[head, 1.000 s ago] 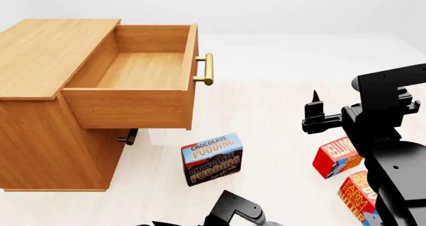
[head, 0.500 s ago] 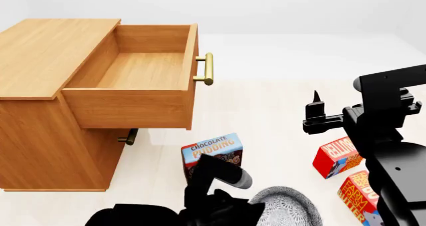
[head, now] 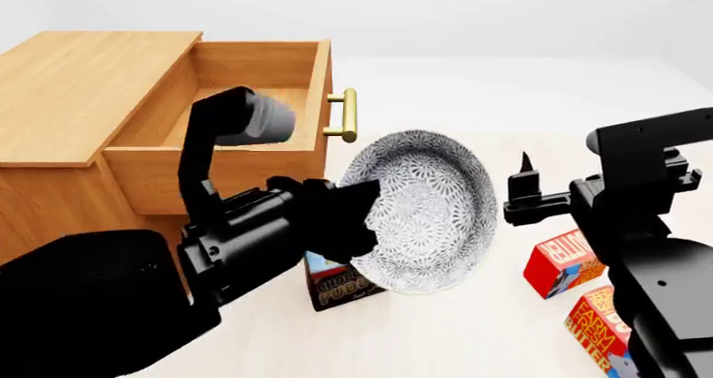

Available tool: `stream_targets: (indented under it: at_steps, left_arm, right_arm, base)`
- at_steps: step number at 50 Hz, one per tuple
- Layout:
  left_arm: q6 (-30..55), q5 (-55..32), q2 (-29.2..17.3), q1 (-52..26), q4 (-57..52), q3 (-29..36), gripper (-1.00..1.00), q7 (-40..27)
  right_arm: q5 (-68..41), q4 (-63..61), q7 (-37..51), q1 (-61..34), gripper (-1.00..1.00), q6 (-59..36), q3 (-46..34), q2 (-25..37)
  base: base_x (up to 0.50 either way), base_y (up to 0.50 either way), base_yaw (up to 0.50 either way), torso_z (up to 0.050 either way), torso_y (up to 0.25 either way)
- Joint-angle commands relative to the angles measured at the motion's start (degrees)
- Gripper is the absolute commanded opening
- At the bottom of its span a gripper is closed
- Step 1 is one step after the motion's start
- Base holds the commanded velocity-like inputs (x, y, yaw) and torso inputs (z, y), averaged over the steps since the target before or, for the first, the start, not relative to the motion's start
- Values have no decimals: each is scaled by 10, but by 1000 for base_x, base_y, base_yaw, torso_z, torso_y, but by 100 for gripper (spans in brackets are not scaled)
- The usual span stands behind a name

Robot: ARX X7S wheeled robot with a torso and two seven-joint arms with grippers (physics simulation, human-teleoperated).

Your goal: Put the bowl in the top drawer of the cabinet.

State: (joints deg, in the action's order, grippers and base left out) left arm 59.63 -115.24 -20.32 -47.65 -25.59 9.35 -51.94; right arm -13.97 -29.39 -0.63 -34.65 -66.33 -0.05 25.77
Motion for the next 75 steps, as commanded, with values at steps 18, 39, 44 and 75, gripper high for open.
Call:
stream_targets:
  at_steps: [18,39,44,75]
  left_arm:
    - [-44,9,-45,-271,217,-3,-100,-41]
    - [-120,161,-20,-313,404,17,-100,6]
    - [-144,193,-18,-315,443,24,-100,3]
    - [-233,298,29,-329,623,64,-100,22]
  right_arm:
    - [-6,-5,-1,42,100,27,-2,-6]
    - [-7,1,0,54,100,38,0,-3]
    - [-7,4,1,57,100,42,2,-2]
    - [-5,16,5,71,100,61,5,2]
  base:
    - [0,0,0,0,0]
    - [0,0,0,0,0]
    - [0,0,0,0,0]
    - [0,0,0,0,0]
